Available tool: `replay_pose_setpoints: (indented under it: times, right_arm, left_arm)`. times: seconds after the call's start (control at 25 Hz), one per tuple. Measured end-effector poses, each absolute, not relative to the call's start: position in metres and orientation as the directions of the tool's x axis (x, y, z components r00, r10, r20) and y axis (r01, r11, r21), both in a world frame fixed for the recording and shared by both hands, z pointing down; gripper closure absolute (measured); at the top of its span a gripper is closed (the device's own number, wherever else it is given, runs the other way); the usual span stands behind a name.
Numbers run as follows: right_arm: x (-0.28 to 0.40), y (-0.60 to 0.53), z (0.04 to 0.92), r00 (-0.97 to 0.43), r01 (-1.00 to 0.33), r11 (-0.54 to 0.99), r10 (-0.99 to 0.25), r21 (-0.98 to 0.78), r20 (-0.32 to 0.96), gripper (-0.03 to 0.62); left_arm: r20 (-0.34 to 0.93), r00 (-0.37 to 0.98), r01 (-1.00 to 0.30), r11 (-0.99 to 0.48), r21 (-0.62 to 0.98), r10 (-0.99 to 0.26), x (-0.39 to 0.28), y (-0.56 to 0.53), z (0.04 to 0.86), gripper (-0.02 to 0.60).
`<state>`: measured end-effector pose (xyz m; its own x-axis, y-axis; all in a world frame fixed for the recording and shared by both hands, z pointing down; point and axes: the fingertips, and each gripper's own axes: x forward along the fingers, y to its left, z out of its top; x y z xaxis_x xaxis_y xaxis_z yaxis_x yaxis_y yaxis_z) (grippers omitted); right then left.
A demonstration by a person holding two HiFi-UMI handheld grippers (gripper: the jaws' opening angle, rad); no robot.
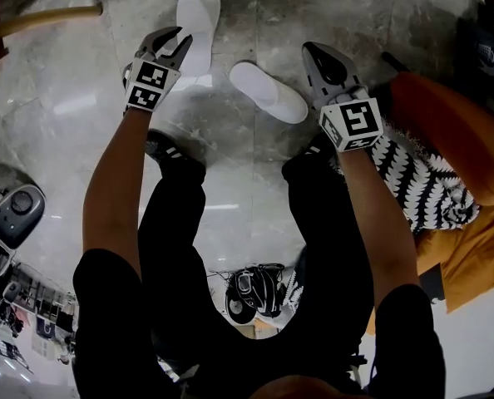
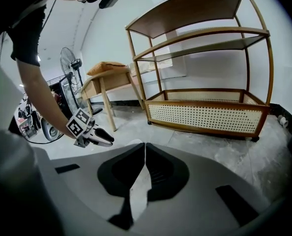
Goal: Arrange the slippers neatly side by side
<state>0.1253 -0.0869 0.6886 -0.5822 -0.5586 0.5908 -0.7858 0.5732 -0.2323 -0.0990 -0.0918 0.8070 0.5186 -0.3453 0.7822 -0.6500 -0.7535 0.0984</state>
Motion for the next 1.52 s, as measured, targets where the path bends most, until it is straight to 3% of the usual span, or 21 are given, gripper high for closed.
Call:
replay_pose_setpoints:
  times: [0.08, 0.32, 0.6, 0.72, 0.96, 1.24, 1.52]
  right_arm:
    - [0.126, -0.086, 0.677, -0.567, -0.805, 0.538, -0.576, -0.248, 0.588, 0.562]
    - [0.126, -0.074, 0.647, -0.458, -0.889, 0.346, -0.669, -0.3, 0.585, 0.562]
    - [0.114, -0.025, 0.643, -0.339, -0.916, 0.104, -0.717, -0.388, 0.609, 0.558]
    - [0.118, -0.001, 0.658, -0.271, -0.902, -0.053, -0.705, -0.429, 0.655, 0.442]
    - [0.134, 0.052, 0.722, -0.133, -0.871, -0.333, -0.549, -0.362, 0.825, 0.402]
    - [0.13, 0.094, 0.799, -0.049, -0.827, -0.515, -0.33, -0.224, 0.943, 0.396]
    - [0.136, 0.113, 0.843, 0.066, -0.876, -0.483, -0.154, -0.017, 0.986, 0.353]
  left_arm:
    - [0.73, 0.541, -0.697, -0.709, 0.11, -0.418, -0.098, -0.099, 0.776, 0.508]
    - [0.566, 0.543, -0.817, -0.545, 0.187, -0.621, -0.102, -0.11, 0.681, 0.556]
    - [0.463, 0.517, -0.855, -0.458, 0.243, -0.72, -0.094, -0.097, 0.615, 0.563]
    - [0.459, 0.531, -0.847, -0.465, 0.259, -0.712, -0.088, -0.088, 0.61, 0.563]
    - [0.466, 0.548, -0.835, -0.482, 0.264, -0.695, -0.08, -0.074, 0.621, 0.563]
    - [0.467, 0.562, -0.827, -0.481, 0.292, -0.682, -0.079, -0.06, 0.645, 0.563]
    - [0.496, 0.579, -0.815, -0.479, 0.326, -0.647, -0.088, -0.033, 0.674, 0.562]
